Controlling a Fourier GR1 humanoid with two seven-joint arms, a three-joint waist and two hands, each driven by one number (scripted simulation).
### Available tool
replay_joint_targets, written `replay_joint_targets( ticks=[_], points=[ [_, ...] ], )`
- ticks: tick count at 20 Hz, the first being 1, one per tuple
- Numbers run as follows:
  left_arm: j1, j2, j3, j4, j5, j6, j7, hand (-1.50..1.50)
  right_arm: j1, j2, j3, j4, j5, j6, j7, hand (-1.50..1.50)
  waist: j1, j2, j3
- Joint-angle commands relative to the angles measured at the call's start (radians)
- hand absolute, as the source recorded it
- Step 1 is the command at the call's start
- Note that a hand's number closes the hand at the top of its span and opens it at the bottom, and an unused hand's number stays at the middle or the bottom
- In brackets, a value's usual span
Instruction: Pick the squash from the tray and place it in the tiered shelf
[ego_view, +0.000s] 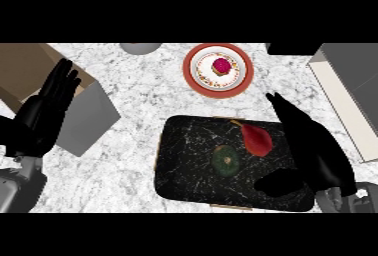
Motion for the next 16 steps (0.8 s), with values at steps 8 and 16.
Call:
replay_joint_targets(
  ticks=[8,16],
  points=[
    [0.027,-0.041,-0.026,0.070,-0.014,-0.003,0.019,0.00,-0.170,0.221,0.154,0.190,0.071,0.168,0.379,-1.50,-0.009,0.010,-0.010],
    [0.012,-0.019,0.019,0.098,-0.003,-0.033,0.021,0.00,-0.179,0.319,0.177,0.286,0.102,0.232,0.381,-1.50,-0.030,0.009,-0.009]
  ],
)
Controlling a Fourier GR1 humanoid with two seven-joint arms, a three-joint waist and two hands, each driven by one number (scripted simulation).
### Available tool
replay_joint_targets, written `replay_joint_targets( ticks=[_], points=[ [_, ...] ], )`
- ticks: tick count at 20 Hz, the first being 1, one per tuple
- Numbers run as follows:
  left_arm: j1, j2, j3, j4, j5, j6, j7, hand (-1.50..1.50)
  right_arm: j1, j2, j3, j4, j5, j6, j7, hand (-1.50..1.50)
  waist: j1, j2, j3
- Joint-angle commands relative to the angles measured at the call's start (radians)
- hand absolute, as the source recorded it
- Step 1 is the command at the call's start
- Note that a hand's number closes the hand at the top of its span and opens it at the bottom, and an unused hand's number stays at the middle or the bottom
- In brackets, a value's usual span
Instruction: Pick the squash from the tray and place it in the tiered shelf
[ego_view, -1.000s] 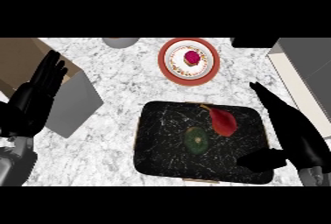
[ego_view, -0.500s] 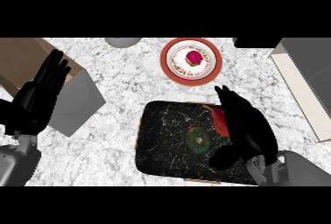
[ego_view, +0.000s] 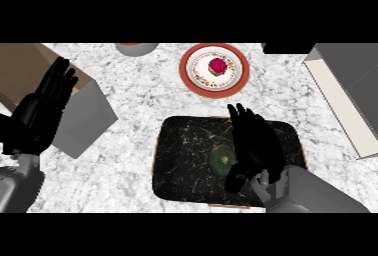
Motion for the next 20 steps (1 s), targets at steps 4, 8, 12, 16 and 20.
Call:
replay_joint_targets(
  ticks=[4,8,12,16,20],
  points=[
    [0.024,-0.048,-0.038,0.081,-0.036,0.031,0.027,0.00,-0.016,0.130,0.018,0.064,0.041,0.094,0.243,-1.50,-0.015,0.013,-0.013],
    [0.027,-0.029,0.001,0.087,0.005,-0.024,0.012,0.00,-0.023,0.180,-0.005,0.128,0.087,0.089,0.244,-1.50,-0.009,0.015,-0.014],
    [0.071,-0.056,-0.024,0.041,-0.032,0.012,0.013,0.00,0.025,0.216,0.013,0.129,0.151,0.059,0.244,-1.50,-0.002,0.011,-0.012],
    [0.022,-0.072,-0.023,0.084,-0.056,0.023,0.008,0.00,0.063,0.211,-0.006,0.123,0.182,0.071,0.204,-1.50,-0.020,0.015,-0.012],
    [0.010,-0.050,-0.001,0.058,-0.039,-0.002,0.043,0.00,0.079,0.235,-0.033,0.182,0.197,0.080,0.157,-1.50,-0.007,0.016,-0.011]
  ],
)
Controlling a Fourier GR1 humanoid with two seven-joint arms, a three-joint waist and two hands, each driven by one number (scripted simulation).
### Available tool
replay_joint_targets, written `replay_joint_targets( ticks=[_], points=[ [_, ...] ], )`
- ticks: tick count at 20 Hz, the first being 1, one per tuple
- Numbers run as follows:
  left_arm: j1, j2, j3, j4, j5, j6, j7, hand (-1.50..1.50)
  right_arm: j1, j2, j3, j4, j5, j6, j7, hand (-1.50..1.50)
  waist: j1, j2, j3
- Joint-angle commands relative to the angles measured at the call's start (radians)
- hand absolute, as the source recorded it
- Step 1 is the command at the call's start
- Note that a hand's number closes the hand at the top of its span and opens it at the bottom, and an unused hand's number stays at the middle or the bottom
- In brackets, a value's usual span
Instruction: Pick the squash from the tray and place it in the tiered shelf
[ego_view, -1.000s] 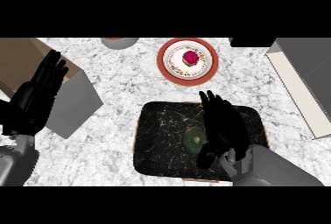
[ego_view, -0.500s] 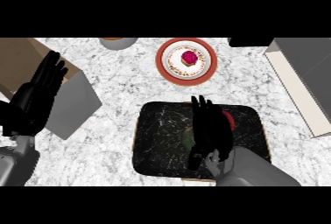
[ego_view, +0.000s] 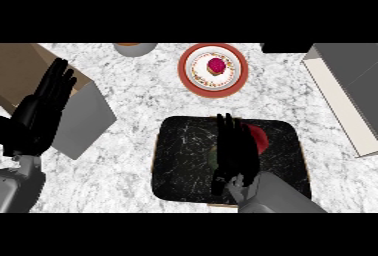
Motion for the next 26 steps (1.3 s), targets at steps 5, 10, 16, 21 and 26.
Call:
replay_joint_targets(
  ticks=[5,10,16,21,26],
  points=[
    [0.019,-0.009,0.014,0.099,0.021,-0.047,0.021,0.00,0.000,0.080,-0.069,0.099,0.044,0.040,0.113,-1.50,0.006,0.016,-0.016],
    [0.010,-0.042,0.006,0.132,-0.015,-0.028,-0.014,0.00,0.070,0.152,-0.039,0.164,0.120,-0.017,0.086,-1.50,0.000,0.018,-0.016],
    [0.029,-0.043,0.009,0.128,-0.017,-0.055,-0.020,0.00,0.068,0.166,-0.083,0.239,0.136,0.016,0.007,1.50,0.011,0.018,-0.015],
    [-0.006,-0.092,-0.029,0.100,-0.055,-0.008,0.024,0.00,0.017,0.134,-0.102,0.266,0.209,0.022,-0.092,1.50,0.012,0.017,-0.014],
    [0.021,-0.054,0.030,0.121,-0.016,-0.076,0.015,0.00,0.029,0.152,-0.089,0.268,0.235,-0.006,-0.224,1.50,0.016,0.018,-0.015]
  ],
)
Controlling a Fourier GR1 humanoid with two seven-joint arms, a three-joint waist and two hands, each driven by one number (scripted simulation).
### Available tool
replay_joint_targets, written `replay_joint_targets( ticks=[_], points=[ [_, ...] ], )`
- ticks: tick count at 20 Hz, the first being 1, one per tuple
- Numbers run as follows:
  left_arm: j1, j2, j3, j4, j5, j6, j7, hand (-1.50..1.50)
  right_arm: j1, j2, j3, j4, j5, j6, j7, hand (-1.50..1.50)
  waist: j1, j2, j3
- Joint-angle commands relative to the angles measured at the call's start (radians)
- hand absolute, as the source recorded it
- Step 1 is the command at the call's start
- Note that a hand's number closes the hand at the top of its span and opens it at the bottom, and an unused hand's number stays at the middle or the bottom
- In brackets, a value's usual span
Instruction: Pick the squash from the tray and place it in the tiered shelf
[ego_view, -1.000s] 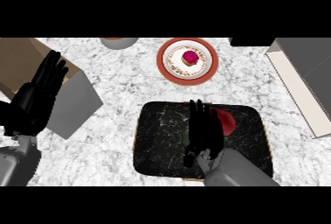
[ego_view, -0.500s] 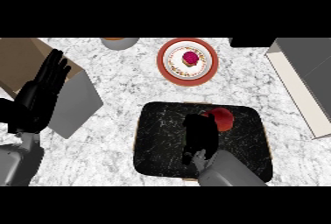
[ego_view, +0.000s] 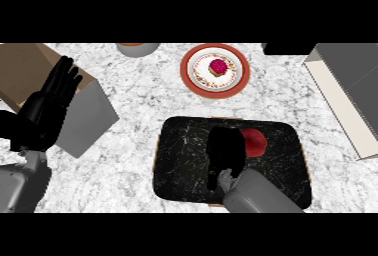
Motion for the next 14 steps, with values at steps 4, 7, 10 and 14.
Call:
replay_joint_targets(
  ticks=[4,7,10,14],
  points=[
    [0.044,-0.023,-0.006,0.040,0.008,-0.020,0.040,0.00,-0.017,0.018,-0.020,0.127,-0.026,-0.057,-0.228,1.50,0.013,0.028,-0.011],
    [-0.009,-0.018,0.024,0.105,0.002,-0.036,0.024,0.00,-0.027,-0.007,-0.067,-0.011,-0.030,-0.021,-0.209,1.50,-0.006,0.025,-0.012],
    [0.042,-0.052,-0.007,0.086,-0.024,-0.005,0.018,0.00,-0.049,0.066,-0.085,-0.099,-0.016,-0.101,-0.167,1.50,-0.013,0.023,-0.012],
    [0.029,-0.047,0.006,0.067,-0.031,0.011,0.041,0.00,-0.040,0.049,-0.162,-0.247,0.002,-0.250,-0.197,1.50,-0.028,0.021,-0.011]
  ],
)
